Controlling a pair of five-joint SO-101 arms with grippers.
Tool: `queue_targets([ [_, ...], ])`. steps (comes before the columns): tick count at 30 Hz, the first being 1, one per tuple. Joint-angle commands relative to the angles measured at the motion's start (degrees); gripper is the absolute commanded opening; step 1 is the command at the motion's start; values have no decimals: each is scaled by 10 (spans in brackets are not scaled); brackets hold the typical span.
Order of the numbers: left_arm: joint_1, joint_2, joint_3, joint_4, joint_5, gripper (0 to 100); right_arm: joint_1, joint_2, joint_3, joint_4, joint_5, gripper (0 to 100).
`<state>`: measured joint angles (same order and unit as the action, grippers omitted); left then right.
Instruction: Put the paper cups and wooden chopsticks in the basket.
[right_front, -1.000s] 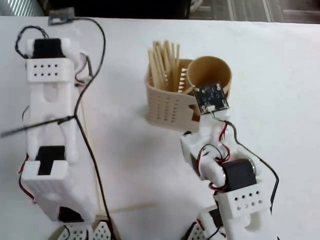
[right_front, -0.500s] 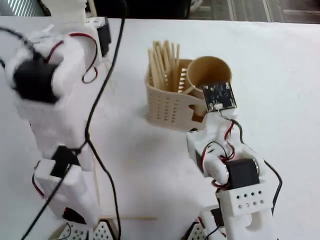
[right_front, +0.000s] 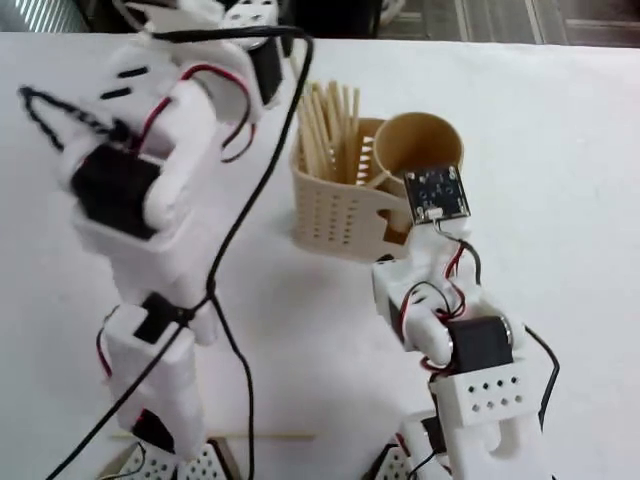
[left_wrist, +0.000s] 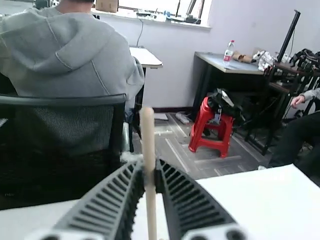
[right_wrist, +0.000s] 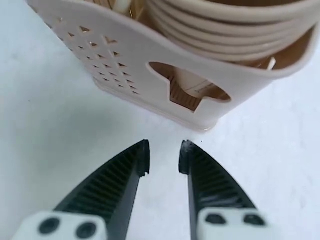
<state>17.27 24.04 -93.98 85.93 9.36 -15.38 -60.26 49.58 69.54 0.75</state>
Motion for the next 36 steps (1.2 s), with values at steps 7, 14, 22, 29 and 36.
queue_targets([
  [7,19,46,-11,56,-4,80,5,-14,-5,-9,-4,105],
  [14,22,44,-18,127,-33,181,5,-14,-5,-9,-4,105],
  [22,12,-71,-15,164,-33,180,5,-14,-5,-8,-4,107],
  [29,-102,-167,125,167,-90,56,5,-12,-5,-7,-4,108],
  [36,-182,-320,469,165,-106,117,5,-9,-5,-8,-4,108],
])
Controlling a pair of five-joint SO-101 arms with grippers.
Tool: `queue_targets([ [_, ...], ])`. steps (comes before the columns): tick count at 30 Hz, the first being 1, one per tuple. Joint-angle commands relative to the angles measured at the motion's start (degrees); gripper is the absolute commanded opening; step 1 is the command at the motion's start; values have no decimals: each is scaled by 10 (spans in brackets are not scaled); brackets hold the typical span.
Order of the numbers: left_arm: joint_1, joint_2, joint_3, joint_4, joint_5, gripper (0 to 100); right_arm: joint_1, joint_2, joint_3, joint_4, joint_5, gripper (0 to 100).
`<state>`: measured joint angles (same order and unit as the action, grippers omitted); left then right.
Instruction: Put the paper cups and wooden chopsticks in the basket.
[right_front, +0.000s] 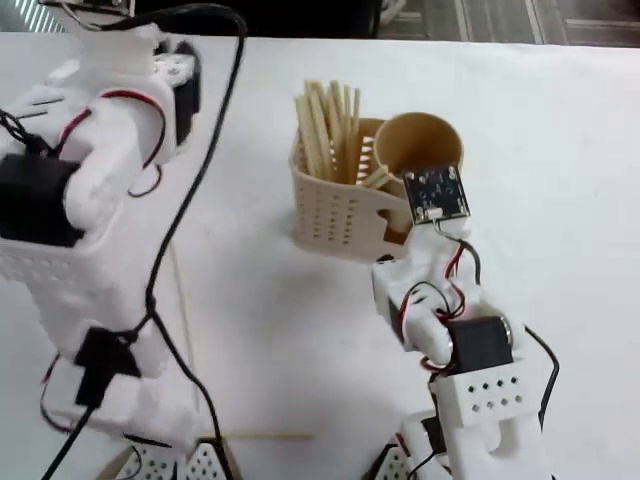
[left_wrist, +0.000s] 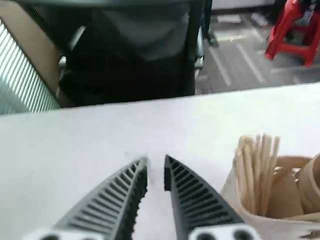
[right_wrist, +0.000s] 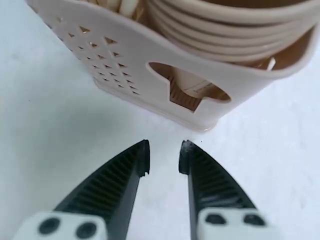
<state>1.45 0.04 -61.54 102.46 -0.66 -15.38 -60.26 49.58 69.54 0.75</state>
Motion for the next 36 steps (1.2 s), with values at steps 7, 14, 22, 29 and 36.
queue_targets([
  [7,-58,-248,500,-8,-7,165,5,-8,-5,-8,-4,108],
  [14,-101,-305,804,-105,-8,165,5,-8,-4,-8,-4,108],
  [22,-114,-305,1034,-293,-7,165,4,-8,-4,-8,-4,108],
  [29,-113,-304,1156,-440,-4,165,4,-8,-4,-7,-4,108],
  [36,-110,-302,1164,-464,-2,165,4,-8,-4,-7,-4,108],
])
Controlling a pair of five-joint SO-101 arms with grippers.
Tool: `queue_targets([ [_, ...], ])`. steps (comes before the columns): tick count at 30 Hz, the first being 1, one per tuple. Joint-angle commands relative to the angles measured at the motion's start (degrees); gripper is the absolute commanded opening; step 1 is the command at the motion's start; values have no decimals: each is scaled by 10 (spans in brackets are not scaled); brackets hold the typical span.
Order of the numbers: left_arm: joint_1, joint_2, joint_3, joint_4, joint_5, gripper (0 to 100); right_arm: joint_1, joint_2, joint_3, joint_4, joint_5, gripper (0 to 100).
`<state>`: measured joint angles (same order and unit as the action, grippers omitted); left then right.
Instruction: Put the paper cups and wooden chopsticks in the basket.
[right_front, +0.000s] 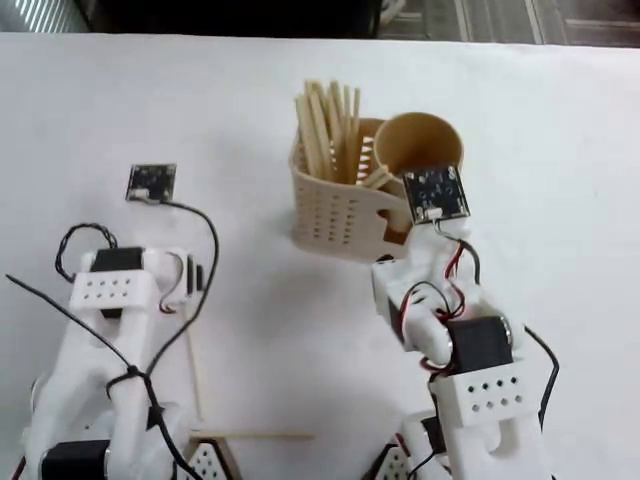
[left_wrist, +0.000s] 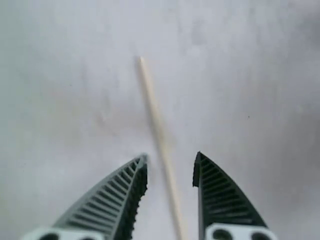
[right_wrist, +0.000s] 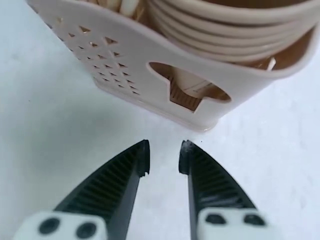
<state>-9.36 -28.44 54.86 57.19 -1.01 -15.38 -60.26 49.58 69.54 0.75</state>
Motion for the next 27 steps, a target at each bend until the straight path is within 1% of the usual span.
queue_targets([
  [1,-2,-14,-1,-11,2,165,4,-8,-4,-7,-4,108],
  [4,-2,30,-14,-12,2,165,4,-8,-4,-7,-4,108],
  [9,-6,179,-84,0,2,164,4,-8,-4,-7,-4,108],
  [15,-6,330,-186,27,37,163,4,-8,-4,-7,-4,108],
  [17,-4,365,-224,56,35,129,4,-8,-4,-7,-4,108],
  [20,-2,407,-272,84,36,14,4,-8,-4,-7,-4,108],
  [22,-1,429,-297,102,37,40,4,-8,-4,-7,-4,108],
  [24,3,447,-328,117,38,20,4,-8,-4,-7,-4,108],
  [27,10,457,-371,141,40,23,4,-8,-4,-7,-4,108],
])
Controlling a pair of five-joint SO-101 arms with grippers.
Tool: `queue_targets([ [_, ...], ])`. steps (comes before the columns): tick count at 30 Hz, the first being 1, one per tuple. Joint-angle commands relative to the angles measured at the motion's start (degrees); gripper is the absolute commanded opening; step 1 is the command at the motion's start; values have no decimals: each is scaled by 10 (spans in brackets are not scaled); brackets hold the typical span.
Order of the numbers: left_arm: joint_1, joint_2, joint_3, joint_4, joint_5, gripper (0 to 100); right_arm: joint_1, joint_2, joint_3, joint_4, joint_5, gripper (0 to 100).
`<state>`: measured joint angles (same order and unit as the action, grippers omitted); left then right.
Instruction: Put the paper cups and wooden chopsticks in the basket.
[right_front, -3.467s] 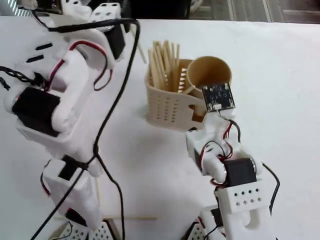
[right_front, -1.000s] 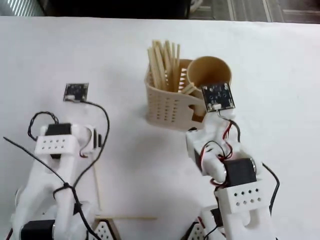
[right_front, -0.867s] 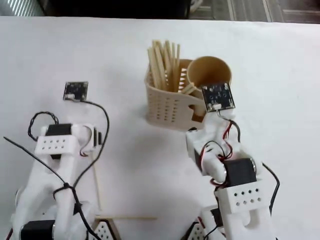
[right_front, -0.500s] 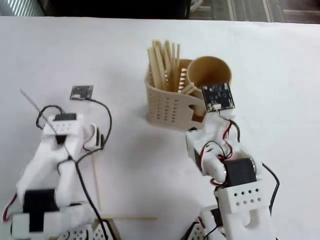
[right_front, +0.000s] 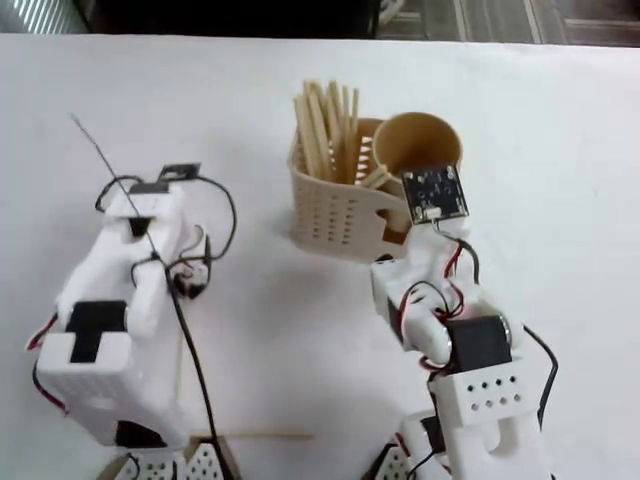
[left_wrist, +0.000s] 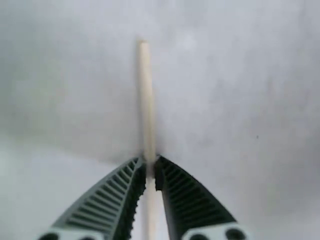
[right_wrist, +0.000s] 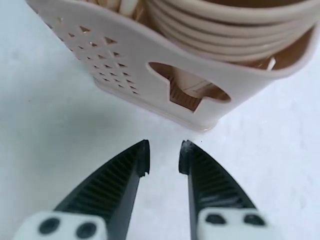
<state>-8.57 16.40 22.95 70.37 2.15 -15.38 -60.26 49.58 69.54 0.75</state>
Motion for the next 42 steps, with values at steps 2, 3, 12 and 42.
queue_targets([
  [2,5,7,-85,28,32,23,4,-8,-4,-7,-4,108],
  [3,7,7,-108,43,48,23,4,-8,-4,-7,-4,108],
  [12,55,7,-447,264,67,23,4,-8,-4,-7,-4,108],
  [42,285,41,-1162,193,67,23,36,-13,-4,-18,-5,106],
])
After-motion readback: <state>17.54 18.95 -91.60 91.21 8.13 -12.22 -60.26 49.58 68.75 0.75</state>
